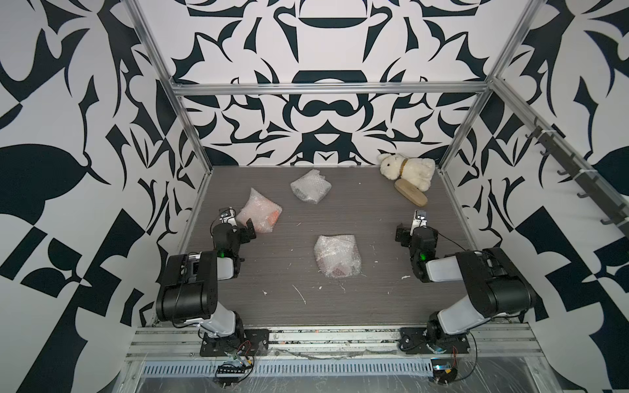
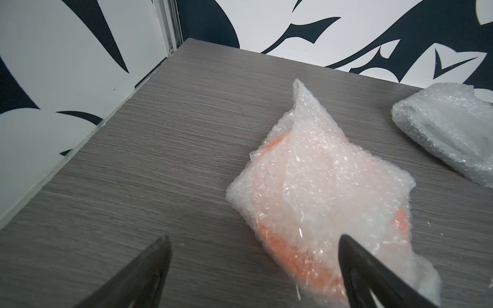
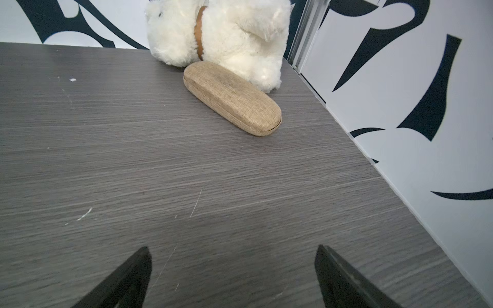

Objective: Unpack dinner plates from bubble wrap
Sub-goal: Unwrap the bubble wrap at the center of the board.

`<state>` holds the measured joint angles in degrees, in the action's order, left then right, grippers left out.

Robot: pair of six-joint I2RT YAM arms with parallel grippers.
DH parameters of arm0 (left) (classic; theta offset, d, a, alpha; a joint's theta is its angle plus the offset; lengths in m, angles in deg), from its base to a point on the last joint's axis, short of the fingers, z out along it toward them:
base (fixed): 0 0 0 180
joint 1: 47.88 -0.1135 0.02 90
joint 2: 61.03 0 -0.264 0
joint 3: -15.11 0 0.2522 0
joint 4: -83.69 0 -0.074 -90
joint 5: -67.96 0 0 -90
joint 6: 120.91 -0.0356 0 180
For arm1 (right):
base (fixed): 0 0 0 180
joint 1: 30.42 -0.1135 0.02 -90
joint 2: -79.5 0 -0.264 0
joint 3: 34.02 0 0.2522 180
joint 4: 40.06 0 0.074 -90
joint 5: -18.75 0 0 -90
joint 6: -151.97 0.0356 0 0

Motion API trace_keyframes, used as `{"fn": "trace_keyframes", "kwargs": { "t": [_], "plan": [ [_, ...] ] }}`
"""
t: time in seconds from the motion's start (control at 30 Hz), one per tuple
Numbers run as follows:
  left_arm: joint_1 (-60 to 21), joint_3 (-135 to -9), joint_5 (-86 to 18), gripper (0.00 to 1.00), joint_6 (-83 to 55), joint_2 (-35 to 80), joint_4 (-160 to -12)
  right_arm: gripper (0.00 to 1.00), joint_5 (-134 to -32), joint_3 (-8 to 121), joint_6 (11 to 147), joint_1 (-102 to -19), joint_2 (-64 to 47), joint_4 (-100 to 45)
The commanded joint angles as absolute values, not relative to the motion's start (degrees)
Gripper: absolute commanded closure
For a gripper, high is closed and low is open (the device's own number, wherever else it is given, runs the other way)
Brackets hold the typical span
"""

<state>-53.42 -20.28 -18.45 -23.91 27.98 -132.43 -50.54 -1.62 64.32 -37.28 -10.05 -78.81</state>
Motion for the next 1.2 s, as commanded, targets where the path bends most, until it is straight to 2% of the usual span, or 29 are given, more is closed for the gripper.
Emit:
{"fn": "trace_keyframes", "kwargs": {
  "t": [0.0, 0.7, 0.83, 1.0, 1.17],
  "plan": [
    [-53.33, -20.89, -18.93, 0.01, -24.23, 27.53, -132.54, 0.00, -50.42, -0.66, 63.76, -37.41, -9.37, -79.63],
    [-53.33, -20.80, -18.88, 0.01, -24.49, 27.16, -132.73, 0.00, -50.29, -0.51, 63.60, -37.48, -8.59, -79.45],
    [-53.32, -20.55, -15.51, 0.01, -23.09, 21.18, -128.05, 0.00, -47.86, 1.42, 64.98, -37.52, -1.80, -69.02],
    [-53.32, -21.32, -10.78, 0.01, -19.59, 12.48, -118.01, 0.00, -45.18, 1.73, 67.16, -37.47, 3.17, -63.41],
    [-53.28, -24.10, -11.32, 0.01, -13.14, 4.16, -106.70, 0.00, -46.45, 6.22, 71.90, -37.50, 10.78, -46.84]
  ]
}}
